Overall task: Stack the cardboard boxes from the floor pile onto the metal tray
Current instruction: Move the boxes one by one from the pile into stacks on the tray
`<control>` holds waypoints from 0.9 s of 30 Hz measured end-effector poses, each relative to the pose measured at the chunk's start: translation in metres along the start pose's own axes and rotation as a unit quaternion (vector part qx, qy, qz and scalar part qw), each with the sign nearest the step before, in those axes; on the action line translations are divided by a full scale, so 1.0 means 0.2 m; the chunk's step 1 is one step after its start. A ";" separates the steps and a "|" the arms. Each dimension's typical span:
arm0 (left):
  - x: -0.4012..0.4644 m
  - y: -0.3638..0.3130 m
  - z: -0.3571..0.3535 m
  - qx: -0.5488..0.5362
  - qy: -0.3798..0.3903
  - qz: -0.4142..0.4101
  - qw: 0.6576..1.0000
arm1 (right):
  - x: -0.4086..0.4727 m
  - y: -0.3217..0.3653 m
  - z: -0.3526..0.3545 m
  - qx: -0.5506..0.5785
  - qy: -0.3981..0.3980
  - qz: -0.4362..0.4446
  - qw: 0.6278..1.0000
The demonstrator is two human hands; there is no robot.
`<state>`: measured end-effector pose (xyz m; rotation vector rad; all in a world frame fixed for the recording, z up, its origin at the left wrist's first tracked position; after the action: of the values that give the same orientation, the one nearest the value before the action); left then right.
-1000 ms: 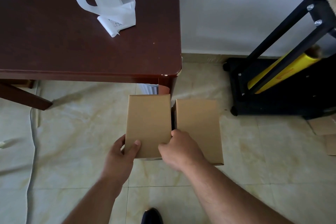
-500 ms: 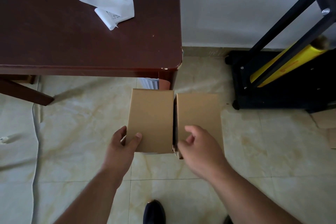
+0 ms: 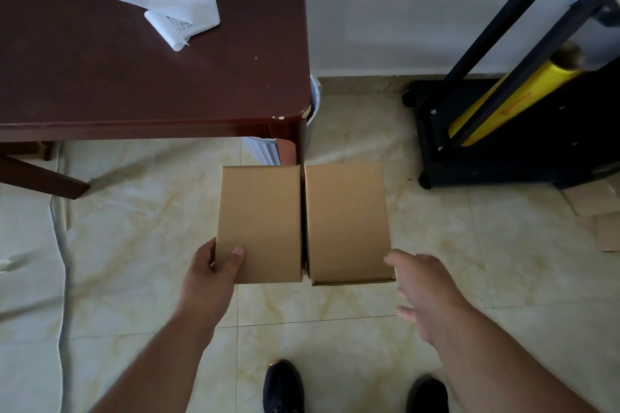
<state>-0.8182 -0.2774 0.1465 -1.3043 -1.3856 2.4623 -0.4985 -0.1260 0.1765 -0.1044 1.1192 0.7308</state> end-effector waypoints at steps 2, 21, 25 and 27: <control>0.00 0.01 0.00 -0.002 -0.002 0.001 1.000 | 0.01 -0.04 -0.06 0.060 0.051 -0.047 0.996; -0.03 0.00 0.05 0.008 -0.015 0.002 1.000 | 0.01 -0.01 -0.06 0.014 0.066 -0.013 0.998; -0.08 -0.07 0.06 0.043 -0.031 -0.027 0.998 | 0.01 -0.03 -0.03 0.015 0.071 -0.010 0.997; -0.13 -0.13 0.06 0.077 -0.054 -0.052 0.994 | 0.01 -0.03 -0.01 0.017 0.070 -0.003 0.997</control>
<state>-0.8189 -0.2810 0.1842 -1.0545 -1.2197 2.5452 -0.4960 -0.1313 0.1724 -0.1315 1.2647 0.7058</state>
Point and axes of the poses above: each hand's wrist, its own x-axis towards the middle knuckle, its own z-axis out of the back of the hand, y = z × x, the point moved 9 cm from there along x, towards the middle knuckle, and after that the axes turned 8 degrees about -x, right-handed, at the moved point
